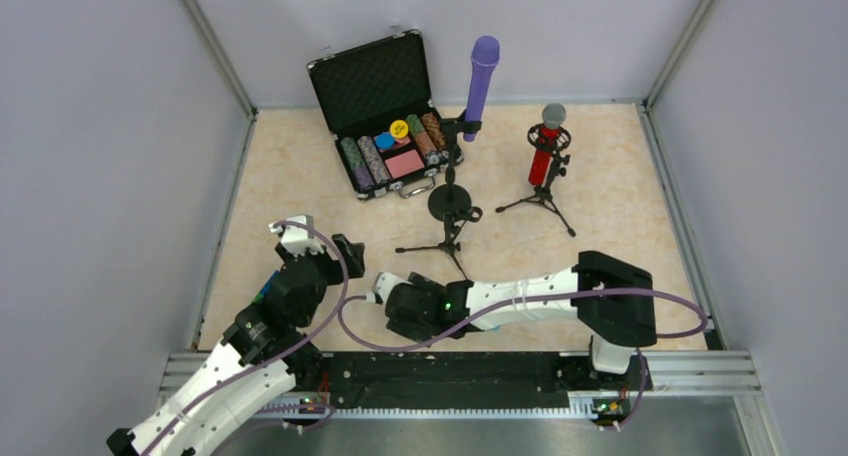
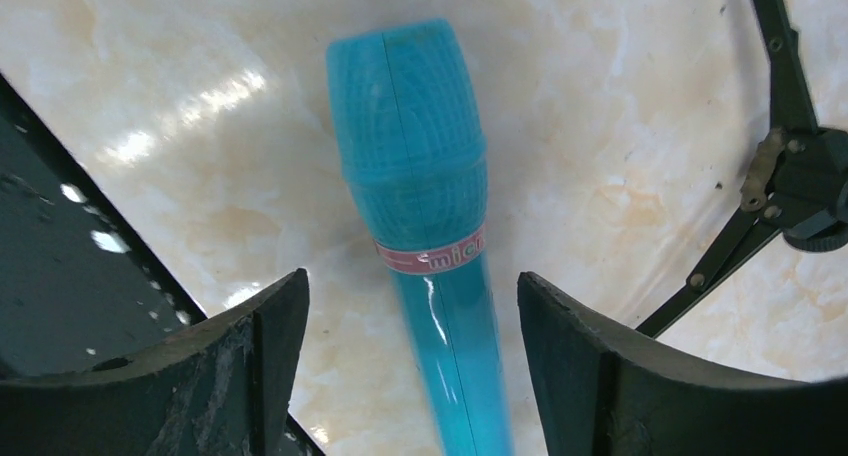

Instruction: Attach the microphones to the stand

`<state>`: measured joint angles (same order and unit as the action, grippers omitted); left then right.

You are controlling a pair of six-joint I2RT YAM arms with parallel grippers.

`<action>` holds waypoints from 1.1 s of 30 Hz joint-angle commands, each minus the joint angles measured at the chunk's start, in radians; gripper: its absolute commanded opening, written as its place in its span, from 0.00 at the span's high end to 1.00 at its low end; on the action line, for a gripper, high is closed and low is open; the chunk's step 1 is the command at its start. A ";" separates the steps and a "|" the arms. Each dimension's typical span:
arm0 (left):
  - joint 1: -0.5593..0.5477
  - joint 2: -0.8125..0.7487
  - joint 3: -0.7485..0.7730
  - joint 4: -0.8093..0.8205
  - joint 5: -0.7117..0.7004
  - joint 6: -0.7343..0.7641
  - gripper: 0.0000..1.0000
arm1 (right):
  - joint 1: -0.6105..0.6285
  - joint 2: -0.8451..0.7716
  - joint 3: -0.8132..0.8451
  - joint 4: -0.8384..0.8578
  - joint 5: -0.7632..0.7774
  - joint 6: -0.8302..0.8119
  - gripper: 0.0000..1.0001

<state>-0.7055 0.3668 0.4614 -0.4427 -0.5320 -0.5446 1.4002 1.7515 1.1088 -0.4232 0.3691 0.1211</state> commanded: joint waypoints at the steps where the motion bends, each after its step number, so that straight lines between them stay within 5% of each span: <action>1: 0.003 -0.014 -0.015 0.031 -0.015 0.070 0.02 | -0.039 -0.014 -0.035 0.005 -0.021 -0.041 0.27; 12: 0.003 0.038 0.001 0.054 0.069 0.103 0.02 | -0.081 0.078 -0.058 0.027 -0.169 -0.090 0.40; 16: 0.003 0.058 0.007 0.051 0.073 0.103 0.02 | -0.083 0.081 -0.055 0.041 -0.230 -0.097 0.74; 21: 0.003 0.057 0.015 0.055 0.079 0.112 0.02 | -0.082 0.075 -0.065 0.044 -0.242 -0.115 1.00; 33: 0.003 0.194 0.146 0.117 0.190 0.167 0.04 | -0.083 -0.263 -0.239 0.261 -0.217 -0.074 1.00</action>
<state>-0.7055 0.4847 0.5087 -0.3927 -0.4202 -0.4030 1.3239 1.6543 0.9249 -0.2886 0.1562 0.0227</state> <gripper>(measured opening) 0.956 0.348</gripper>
